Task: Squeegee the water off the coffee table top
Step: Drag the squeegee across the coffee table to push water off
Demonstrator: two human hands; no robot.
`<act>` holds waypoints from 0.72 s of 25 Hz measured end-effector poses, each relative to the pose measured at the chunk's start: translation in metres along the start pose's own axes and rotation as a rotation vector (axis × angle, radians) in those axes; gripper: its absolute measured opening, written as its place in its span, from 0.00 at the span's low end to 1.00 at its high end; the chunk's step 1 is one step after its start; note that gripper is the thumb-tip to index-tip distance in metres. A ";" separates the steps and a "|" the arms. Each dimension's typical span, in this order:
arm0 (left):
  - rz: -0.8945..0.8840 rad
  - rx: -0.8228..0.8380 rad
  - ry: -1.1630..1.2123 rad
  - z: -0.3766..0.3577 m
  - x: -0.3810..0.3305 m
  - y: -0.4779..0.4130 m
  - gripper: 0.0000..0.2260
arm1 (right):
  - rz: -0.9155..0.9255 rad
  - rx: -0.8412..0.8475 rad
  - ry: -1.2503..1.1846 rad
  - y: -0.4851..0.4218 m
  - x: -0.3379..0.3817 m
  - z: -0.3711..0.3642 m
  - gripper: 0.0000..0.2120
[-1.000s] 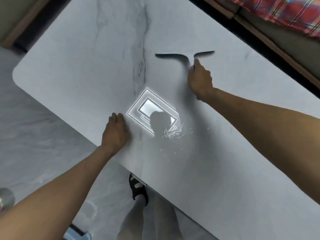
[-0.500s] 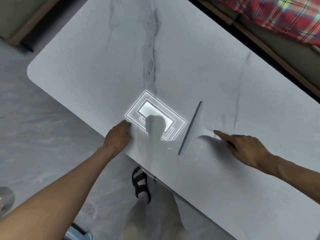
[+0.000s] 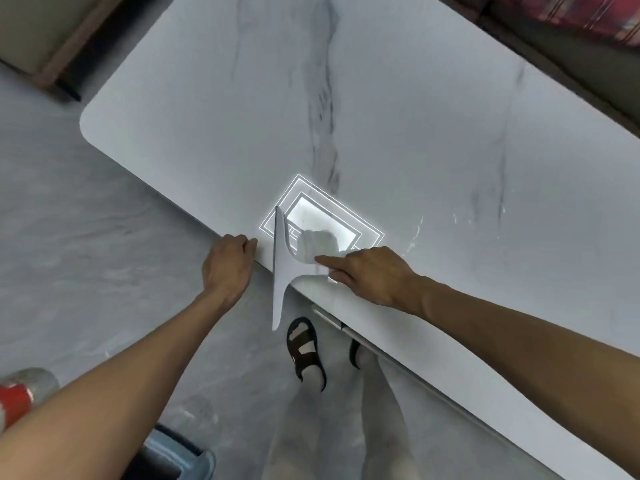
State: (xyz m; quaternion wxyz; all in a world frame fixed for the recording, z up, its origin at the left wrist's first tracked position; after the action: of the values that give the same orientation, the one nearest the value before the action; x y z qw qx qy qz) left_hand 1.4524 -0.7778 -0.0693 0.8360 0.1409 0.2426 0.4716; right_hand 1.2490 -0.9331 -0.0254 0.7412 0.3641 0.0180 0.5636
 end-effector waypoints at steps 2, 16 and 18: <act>-0.041 -0.019 -0.004 -0.010 0.007 0.000 0.12 | -0.001 0.000 -0.014 -0.006 0.003 -0.017 0.19; 0.001 0.059 0.128 -0.024 -0.024 0.032 0.08 | -0.261 -0.071 -0.016 0.108 -0.079 0.002 0.19; 0.098 0.005 0.160 -0.004 -0.004 0.021 0.09 | -0.151 -0.097 -0.063 0.044 -0.048 0.014 0.19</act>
State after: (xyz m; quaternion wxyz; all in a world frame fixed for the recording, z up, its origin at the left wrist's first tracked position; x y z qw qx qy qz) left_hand 1.4331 -0.7703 -0.0618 0.7895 0.1165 0.3023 0.5212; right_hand 1.2010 -0.9771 -0.0090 0.7986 0.3432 -0.0051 0.4944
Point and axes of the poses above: each hand's wrist, its own y-axis away from the middle knuckle, its own z-axis out of the back of the hand, x = y × z, the point moved 2 cm from there along -y, towards the middle knuckle, and after that the axes turned 3 degrees about z, right-handed, at the moved point
